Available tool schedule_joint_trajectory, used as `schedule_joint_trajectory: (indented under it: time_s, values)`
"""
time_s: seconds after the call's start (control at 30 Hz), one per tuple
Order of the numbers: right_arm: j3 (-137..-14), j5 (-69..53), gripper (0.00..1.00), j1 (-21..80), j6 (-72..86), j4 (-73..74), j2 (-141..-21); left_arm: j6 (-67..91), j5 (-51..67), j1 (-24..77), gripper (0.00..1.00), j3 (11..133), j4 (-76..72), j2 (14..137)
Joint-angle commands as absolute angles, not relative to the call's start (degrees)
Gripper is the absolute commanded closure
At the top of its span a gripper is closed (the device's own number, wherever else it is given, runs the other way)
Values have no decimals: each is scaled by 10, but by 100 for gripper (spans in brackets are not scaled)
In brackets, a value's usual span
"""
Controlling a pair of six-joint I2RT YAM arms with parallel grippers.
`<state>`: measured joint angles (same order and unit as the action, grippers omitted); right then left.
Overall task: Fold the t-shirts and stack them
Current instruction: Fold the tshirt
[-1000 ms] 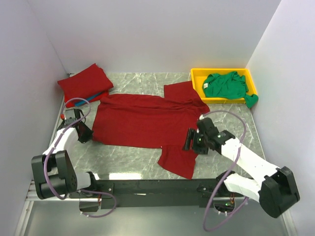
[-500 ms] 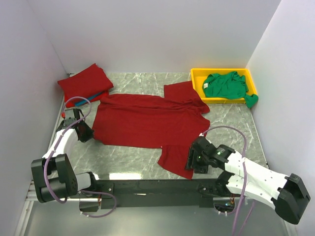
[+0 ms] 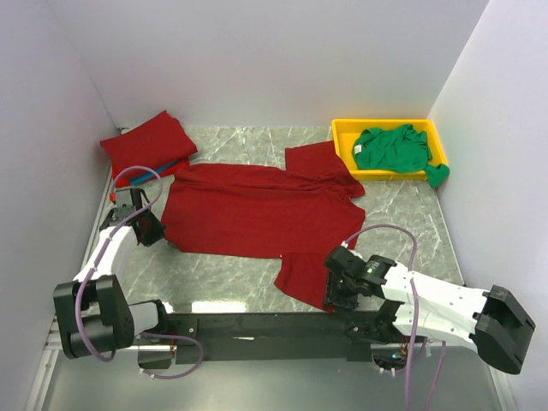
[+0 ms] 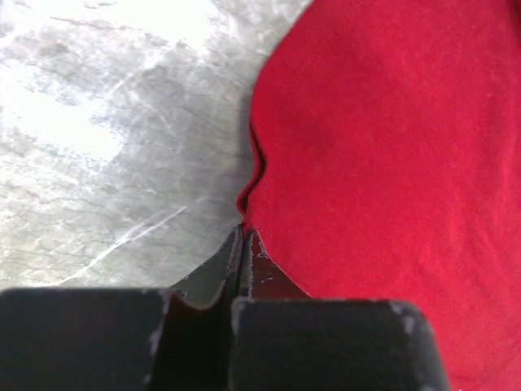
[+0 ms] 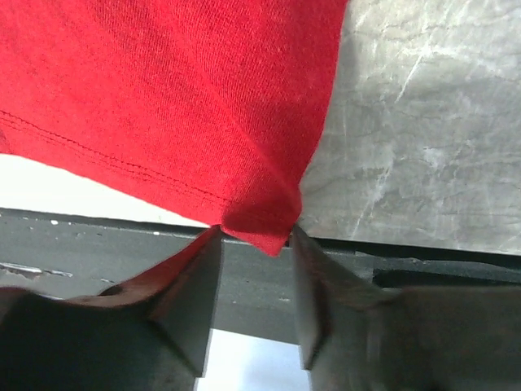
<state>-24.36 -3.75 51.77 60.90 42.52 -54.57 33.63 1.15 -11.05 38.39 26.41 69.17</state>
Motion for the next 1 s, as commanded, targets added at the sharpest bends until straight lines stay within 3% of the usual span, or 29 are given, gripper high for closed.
schedule_joint_trajectory:
  time_s: [0.0, 0.13, 0.17, 0.23, 0.57, 0.97]
  values:
    - [-242, -25, 56, 525, 621, 409, -558, 330, 2, -98, 99, 398, 260, 673]
    - [-240, -34, 75, 526, 613, 403, -567, 333, -14, -86, 99, 400, 265, 662]
    - [-241, -40, 87, 526, 606, 406, -568, 334, -15, -85, 99, 401, 270, 657]
    - [-253, -41, 100, 526, 599, 422, -563, 336, -15, -83, 99, 404, 278, 636]
    - [-319, -56, 100, 526, 597, 586, -460, 393, -10, -84, 99, 452, 381, 527]
    - [-358, -93, 100, 529, 628, 678, -388, 426, -4, -84, 99, 522, 517, 435]
